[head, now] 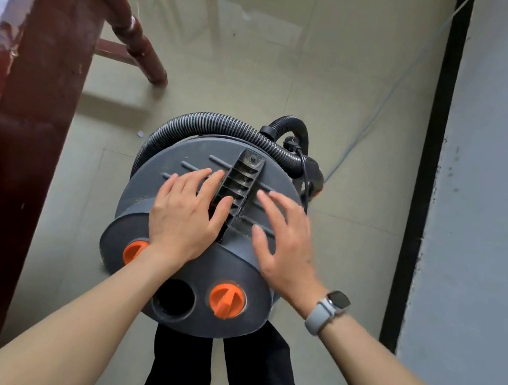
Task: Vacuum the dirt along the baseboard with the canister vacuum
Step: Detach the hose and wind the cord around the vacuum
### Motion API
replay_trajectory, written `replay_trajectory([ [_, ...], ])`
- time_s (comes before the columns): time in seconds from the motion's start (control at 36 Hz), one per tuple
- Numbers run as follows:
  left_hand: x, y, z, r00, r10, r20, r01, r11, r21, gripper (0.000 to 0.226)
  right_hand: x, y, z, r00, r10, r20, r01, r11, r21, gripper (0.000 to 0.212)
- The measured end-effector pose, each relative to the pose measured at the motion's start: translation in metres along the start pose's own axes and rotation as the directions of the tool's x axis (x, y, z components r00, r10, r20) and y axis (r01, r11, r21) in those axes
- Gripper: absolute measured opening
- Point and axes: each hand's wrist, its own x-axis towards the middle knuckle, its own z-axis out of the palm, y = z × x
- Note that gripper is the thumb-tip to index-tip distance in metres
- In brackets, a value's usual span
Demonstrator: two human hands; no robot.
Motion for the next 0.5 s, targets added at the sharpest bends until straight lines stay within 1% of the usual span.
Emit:
replay_trajectory([
  [0.08, -0.008, -0.007, -0.003, 0.991, 0.124, -0.057, -0.125, 0.992, -0.013, 0.050, -0.035, -0.019, 0.010, 0.993, -0.087, 0.074, 0.092, 0.993, -0.069, 0.054],
  [0.14, -0.022, -0.014, -0.009, 0.981, 0.158, -0.115, -0.161, 0.987, -0.014, 0.047, -0.038, -0.023, 0.012, 0.987, -0.127, 0.098, 0.138, 0.985, -0.107, 0.054],
  [0.19, -0.041, -0.023, -0.015, 0.982, 0.108, -0.158, -0.112, 0.994, -0.016, 0.047, -0.025, -0.023, 0.011, 0.985, -0.147, 0.090, 0.162, 0.969, -0.188, 0.052],
  [0.25, -0.061, -0.032, -0.018, 0.991, -0.007, -0.131, -0.001, 0.998, -0.056, 0.054, -0.002, -0.022, 0.007, 0.977, -0.184, 0.111, 0.209, 0.930, -0.301, 0.052],
  [0.28, -0.069, -0.036, -0.020, 0.992, -0.076, -0.096, 0.068, 0.994, -0.083, 0.059, 0.010, -0.021, 0.004, 0.959, -0.236, 0.159, 0.279, 0.891, -0.359, 0.052],
  [0.31, -0.076, -0.039, -0.020, 0.988, -0.146, -0.052, 0.140, 0.985, -0.106, 0.065, 0.023, -0.020, 0.002, 0.921, -0.306, 0.242, 0.383, 0.830, -0.406, 0.053],
  [0.33, -0.082, -0.041, -0.019, 0.978, -0.209, 0.003, 0.207, 0.971, -0.120, 0.072, 0.033, -0.019, 0.000, 0.859, -0.376, 0.347, 0.502, 0.751, -0.430, 0.053],
  [0.39, -0.090, -0.042, -0.015, 0.952, -0.282, 0.119, 0.296, 0.946, -0.131, 0.086, 0.053, -0.017, -0.003, 0.705, -0.464, 0.537, 0.698, 0.589, -0.408, 0.050],
  [0.44, -0.092, -0.040, -0.010, 0.940, -0.287, 0.183, 0.316, 0.936, -0.157, 0.095, 0.068, -0.015, -0.009, 0.580, -0.484, 0.655, 0.803, 0.475, -0.360, 0.052],
  [0.5, -0.091, -0.039, -0.005, 0.941, -0.280, 0.191, 0.315, 0.931, -0.184, 0.100, 0.081, -0.019, -0.014, 0.510, -0.469, 0.721, 0.848, 0.412, -0.332, 0.058],
])
